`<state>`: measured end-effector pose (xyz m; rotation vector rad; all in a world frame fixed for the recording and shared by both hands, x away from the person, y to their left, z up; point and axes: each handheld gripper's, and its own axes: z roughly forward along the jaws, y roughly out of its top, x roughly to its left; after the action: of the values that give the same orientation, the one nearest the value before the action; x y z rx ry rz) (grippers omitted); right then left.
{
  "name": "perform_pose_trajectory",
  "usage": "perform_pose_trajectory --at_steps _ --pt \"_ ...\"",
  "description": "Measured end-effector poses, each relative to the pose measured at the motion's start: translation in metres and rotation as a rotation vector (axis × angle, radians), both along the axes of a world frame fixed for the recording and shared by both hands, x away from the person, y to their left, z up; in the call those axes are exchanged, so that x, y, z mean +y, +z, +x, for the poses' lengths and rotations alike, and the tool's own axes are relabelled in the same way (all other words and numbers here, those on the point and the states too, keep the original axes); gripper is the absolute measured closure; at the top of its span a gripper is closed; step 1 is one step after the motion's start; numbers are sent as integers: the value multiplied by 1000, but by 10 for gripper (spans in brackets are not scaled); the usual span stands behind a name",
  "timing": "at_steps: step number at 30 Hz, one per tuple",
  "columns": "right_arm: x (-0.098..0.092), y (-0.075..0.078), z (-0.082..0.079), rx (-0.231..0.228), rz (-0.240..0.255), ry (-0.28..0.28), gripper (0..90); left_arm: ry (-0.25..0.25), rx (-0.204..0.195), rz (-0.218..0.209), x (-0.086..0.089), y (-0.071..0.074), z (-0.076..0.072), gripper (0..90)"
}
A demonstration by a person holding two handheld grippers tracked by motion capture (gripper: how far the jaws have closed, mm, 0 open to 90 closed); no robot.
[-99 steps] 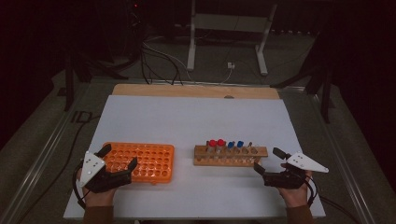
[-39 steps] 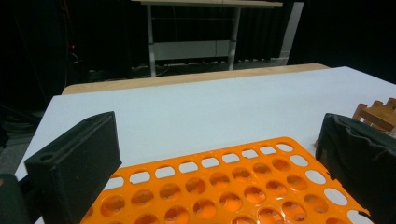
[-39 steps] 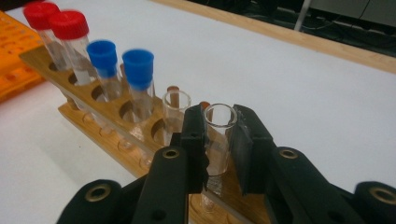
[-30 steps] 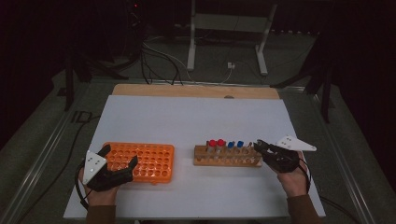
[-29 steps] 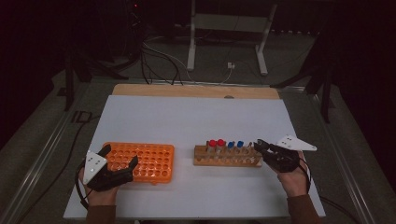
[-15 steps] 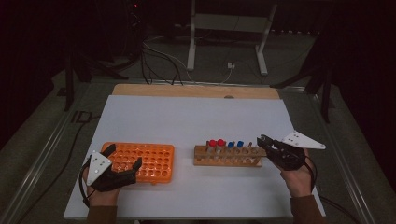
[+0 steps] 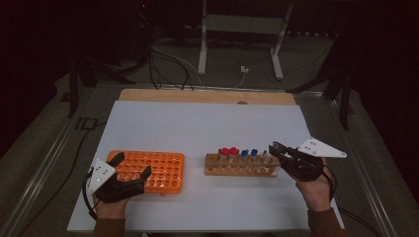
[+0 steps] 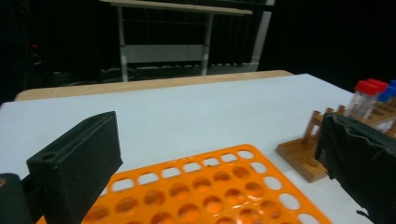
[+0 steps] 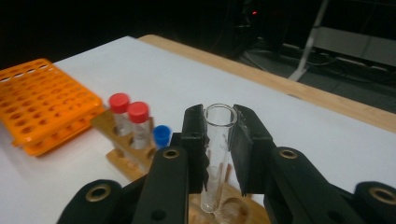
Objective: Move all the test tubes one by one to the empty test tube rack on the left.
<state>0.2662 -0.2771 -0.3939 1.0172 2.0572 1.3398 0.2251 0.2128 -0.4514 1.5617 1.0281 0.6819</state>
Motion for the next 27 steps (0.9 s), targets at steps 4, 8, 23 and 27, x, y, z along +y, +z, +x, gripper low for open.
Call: perform_pose_trajectory --at_steps 4,8,23,27 --pt "12 -2 -1 16 5 51 765 -51 -2 12 -16 7 3 12" --pt "26 -2 -2 24 8 104 764 -97 -6 21 -31 12 7 12" --pt "64 0 3 45 34 231 764 -294 -4 48 -107 22 27 51" --pt "72 0 4 54 36 252 764 -369 24 59 -126 23 30 95"
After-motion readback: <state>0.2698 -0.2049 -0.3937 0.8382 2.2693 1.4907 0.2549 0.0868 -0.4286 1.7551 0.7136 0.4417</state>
